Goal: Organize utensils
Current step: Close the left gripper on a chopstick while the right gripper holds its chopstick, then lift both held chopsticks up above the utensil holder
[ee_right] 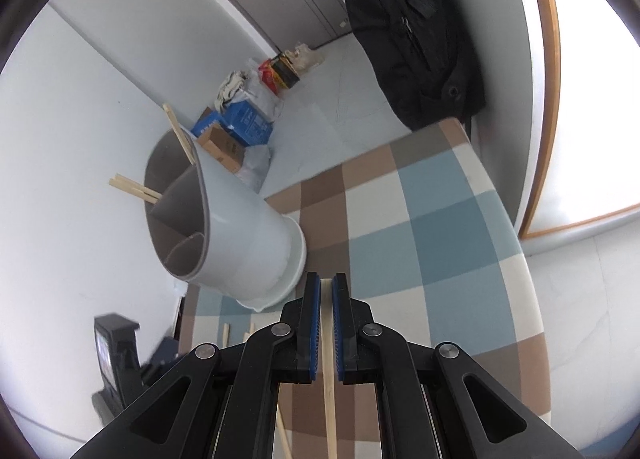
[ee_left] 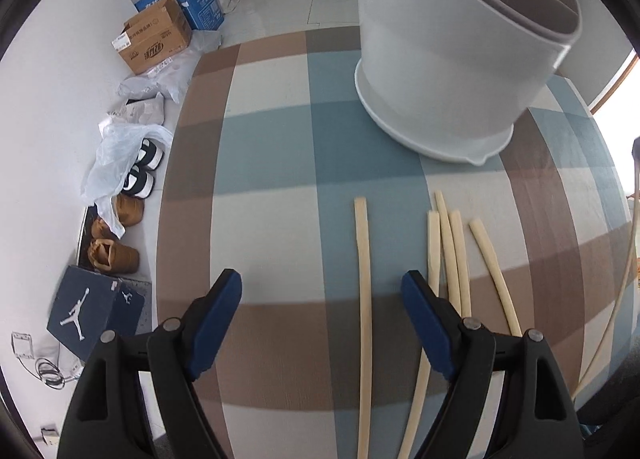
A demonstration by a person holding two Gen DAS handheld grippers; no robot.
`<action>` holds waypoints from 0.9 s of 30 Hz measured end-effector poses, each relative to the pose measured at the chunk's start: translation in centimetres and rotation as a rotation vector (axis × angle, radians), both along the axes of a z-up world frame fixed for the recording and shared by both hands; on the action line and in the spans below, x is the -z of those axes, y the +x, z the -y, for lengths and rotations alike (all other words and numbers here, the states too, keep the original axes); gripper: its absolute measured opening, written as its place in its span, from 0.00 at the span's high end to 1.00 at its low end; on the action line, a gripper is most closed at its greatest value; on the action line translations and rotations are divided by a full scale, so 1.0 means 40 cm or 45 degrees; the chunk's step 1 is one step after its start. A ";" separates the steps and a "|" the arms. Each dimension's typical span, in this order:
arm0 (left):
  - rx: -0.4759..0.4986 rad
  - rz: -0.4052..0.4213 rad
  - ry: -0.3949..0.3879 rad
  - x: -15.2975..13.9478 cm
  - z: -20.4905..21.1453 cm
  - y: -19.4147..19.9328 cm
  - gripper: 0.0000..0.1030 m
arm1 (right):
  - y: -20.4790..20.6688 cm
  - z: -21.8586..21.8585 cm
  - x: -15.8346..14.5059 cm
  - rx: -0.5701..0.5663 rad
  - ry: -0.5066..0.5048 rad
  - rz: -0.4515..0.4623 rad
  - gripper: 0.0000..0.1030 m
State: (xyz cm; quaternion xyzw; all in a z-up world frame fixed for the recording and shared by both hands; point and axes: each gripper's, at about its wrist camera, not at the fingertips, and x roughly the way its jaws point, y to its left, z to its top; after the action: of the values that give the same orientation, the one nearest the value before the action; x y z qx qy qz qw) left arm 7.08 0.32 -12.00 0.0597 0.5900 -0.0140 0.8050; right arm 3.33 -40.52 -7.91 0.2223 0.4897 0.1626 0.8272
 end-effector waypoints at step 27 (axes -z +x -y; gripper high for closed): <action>-0.007 0.099 -0.293 -0.060 -0.027 0.002 0.98 | 0.019 0.019 0.163 0.068 0.070 -0.388 0.95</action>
State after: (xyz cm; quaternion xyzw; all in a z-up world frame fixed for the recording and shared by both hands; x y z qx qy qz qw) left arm 7.14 1.42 -9.58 -0.0340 0.5530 -0.0771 0.8289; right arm 4.09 -41.27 -14.43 0.2799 0.5987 0.1183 0.7411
